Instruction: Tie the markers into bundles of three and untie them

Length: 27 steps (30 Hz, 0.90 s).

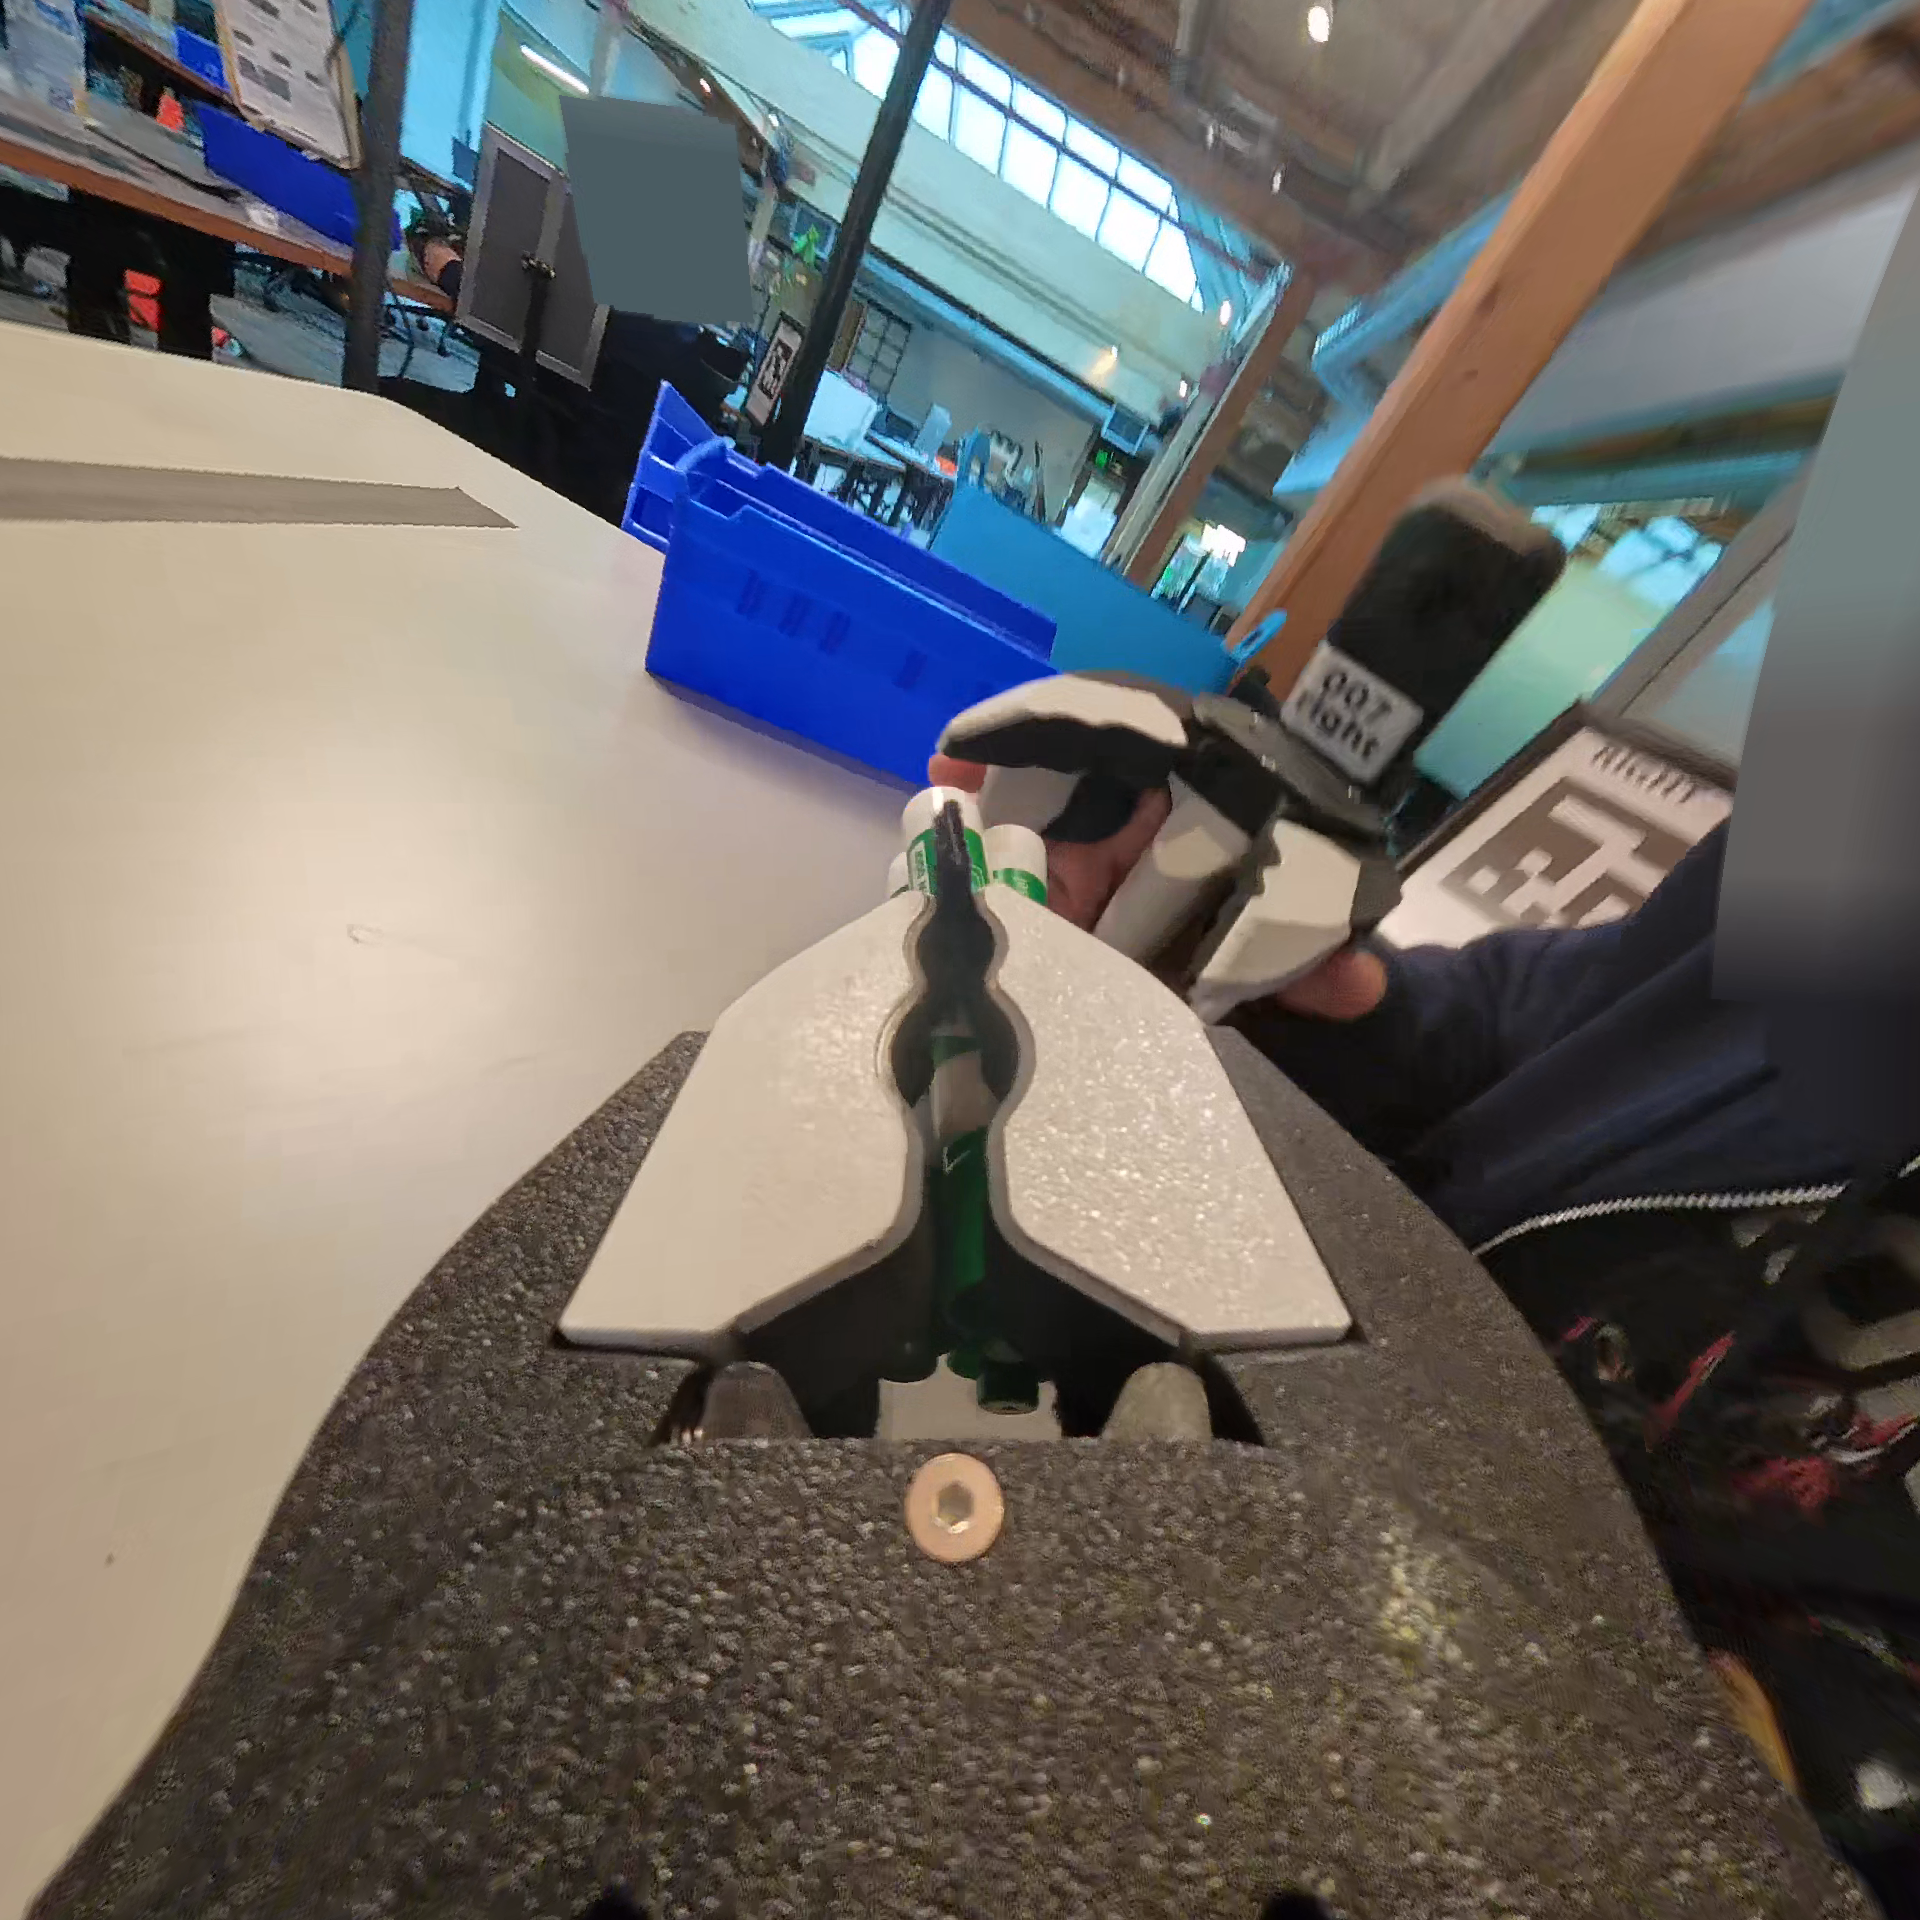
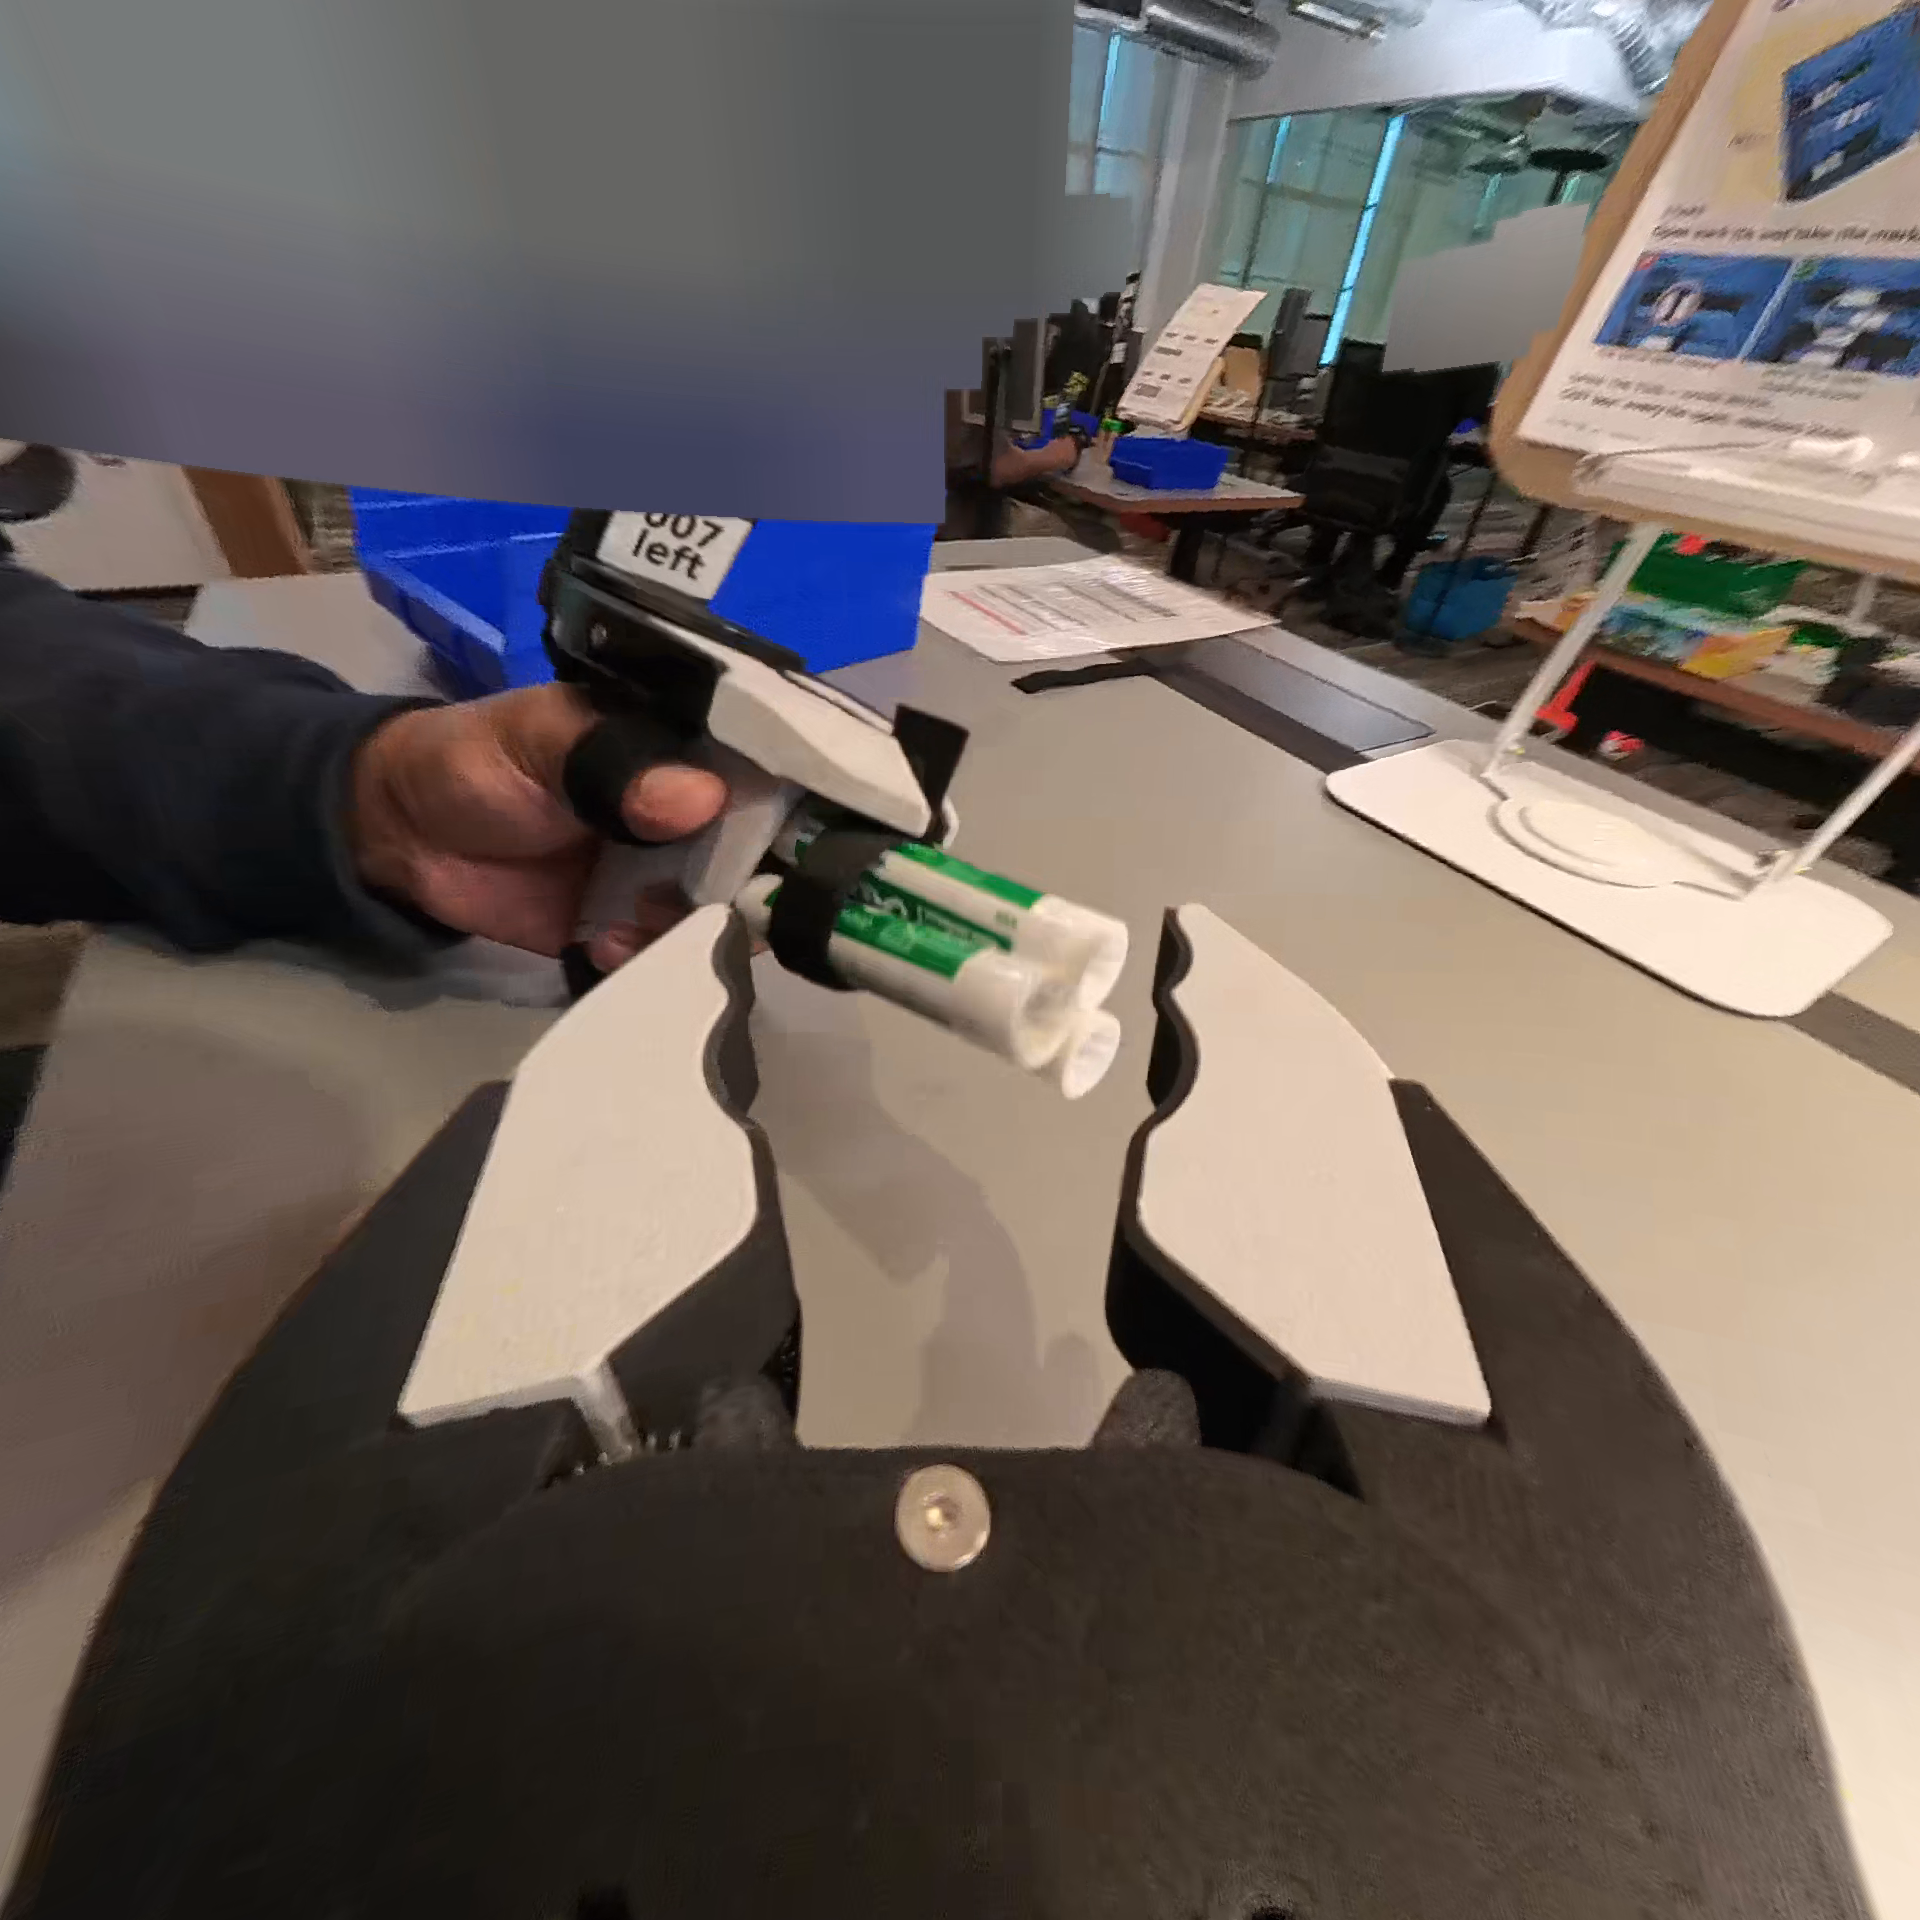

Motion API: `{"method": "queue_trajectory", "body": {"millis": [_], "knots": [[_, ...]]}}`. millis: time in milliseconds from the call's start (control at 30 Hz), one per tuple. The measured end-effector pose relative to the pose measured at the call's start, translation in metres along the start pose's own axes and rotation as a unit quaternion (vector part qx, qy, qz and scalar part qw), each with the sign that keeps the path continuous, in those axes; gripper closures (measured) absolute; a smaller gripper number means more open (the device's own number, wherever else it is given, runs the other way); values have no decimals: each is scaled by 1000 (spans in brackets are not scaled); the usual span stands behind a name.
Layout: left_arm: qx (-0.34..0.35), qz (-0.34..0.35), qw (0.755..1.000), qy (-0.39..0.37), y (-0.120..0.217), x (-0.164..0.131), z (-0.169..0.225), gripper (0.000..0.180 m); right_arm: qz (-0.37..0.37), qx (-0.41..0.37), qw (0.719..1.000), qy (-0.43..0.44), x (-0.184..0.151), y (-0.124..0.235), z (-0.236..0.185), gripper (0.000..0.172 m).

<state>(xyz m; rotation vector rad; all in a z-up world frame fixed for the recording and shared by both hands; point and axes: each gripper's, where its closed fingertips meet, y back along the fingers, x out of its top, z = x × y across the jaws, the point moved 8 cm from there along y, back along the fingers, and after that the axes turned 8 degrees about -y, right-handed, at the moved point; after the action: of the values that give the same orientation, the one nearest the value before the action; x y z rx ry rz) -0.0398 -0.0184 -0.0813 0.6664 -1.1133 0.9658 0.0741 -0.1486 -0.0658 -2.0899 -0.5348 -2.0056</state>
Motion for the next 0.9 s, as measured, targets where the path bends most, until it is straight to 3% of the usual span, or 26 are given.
{"method": "queue_trajectory", "body": {"millis": [167, 367, 500, 900], "knots": [[-29, -41, 993, -104, -8, -3, 17, 176, -68, 80, 994, -13, -2, -13, -1, 111], [-72, -75, 979, -176, -13, -10, 28, 177, -121, 174, 977, -20, -11, -16, -8, 137], [-92, -83, 974, -187, -13, -13, 31, 177, -129, 203, 970, -27, -15, -16, -10, 145], [-99, -97, 975, -172, -15, -14, 28, 175, -132, 200, 970, -44, -20, -16, -10, 148]]}}
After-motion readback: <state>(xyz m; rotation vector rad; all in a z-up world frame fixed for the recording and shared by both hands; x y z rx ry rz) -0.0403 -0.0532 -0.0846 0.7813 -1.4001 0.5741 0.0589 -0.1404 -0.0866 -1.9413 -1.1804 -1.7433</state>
